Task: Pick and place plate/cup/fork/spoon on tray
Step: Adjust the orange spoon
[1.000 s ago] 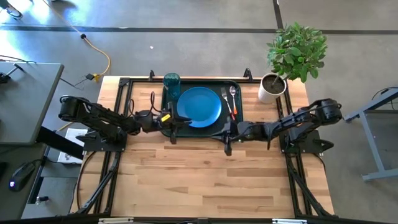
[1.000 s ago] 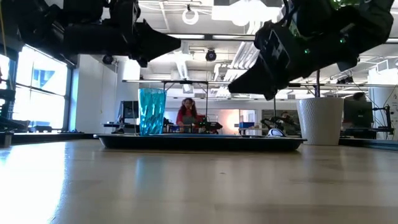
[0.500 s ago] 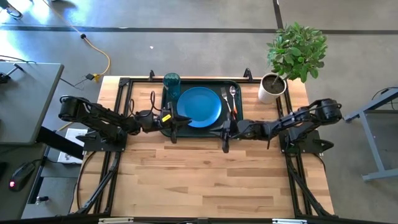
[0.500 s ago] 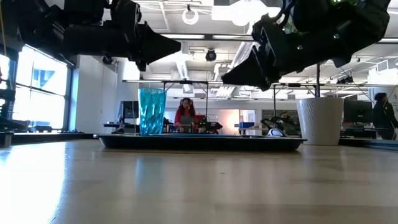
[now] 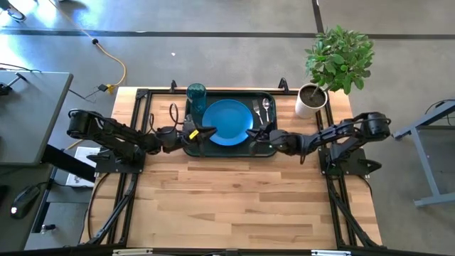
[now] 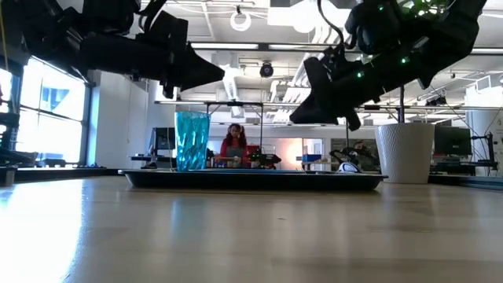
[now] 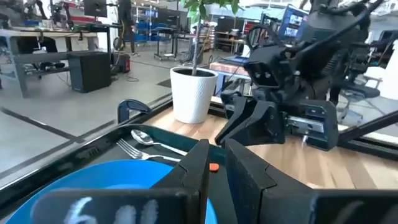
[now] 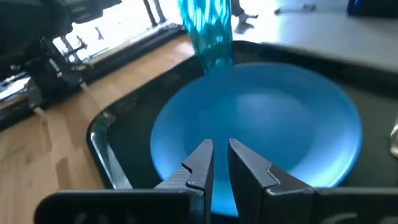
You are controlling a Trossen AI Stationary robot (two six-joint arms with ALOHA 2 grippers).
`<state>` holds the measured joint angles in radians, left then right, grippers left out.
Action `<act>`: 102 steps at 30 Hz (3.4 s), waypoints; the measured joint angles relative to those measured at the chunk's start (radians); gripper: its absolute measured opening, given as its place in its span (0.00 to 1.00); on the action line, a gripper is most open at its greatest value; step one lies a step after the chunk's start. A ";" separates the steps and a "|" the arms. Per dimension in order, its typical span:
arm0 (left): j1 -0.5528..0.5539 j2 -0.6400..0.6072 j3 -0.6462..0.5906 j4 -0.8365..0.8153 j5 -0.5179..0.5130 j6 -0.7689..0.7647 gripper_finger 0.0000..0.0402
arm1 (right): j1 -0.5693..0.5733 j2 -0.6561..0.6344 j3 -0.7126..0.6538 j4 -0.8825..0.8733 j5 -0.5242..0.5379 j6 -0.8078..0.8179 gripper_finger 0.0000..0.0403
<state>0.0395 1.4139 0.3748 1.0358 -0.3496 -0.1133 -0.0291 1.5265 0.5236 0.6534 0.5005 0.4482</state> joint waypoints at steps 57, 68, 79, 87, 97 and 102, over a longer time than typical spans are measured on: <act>0.062 0.000 0.000 -0.224 -0.025 -0.111 0.10 | -0.364 0.017 0.094 -0.769 -0.318 -0.240 0.00; 0.062 0.000 0.000 -0.224 -0.024 -0.111 0.10 | -0.274 0.019 0.115 -0.737 -0.346 -0.156 0.00; 0.062 0.000 0.000 -0.225 -0.024 -0.111 0.10 | -0.259 0.019 0.145 -0.827 -0.228 -0.188 0.00; 0.062 0.000 0.000 -0.228 -0.023 -0.111 0.10 | -0.258 0.020 0.145 -0.821 -0.268 -0.205 0.00; 0.062 0.000 0.000 -0.243 -0.019 -0.118 0.10 | -0.270 0.062 0.144 -0.806 -0.276 -0.213 0.00; 0.062 0.000 0.000 -0.255 -0.019 -0.120 0.10 | -0.246 0.051 0.145 -0.849 -0.291 -0.181 0.00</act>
<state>0.1013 1.4136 0.3748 0.7806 -0.3691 -0.2329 -0.2749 1.5779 0.6685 -0.1955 0.2098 0.2672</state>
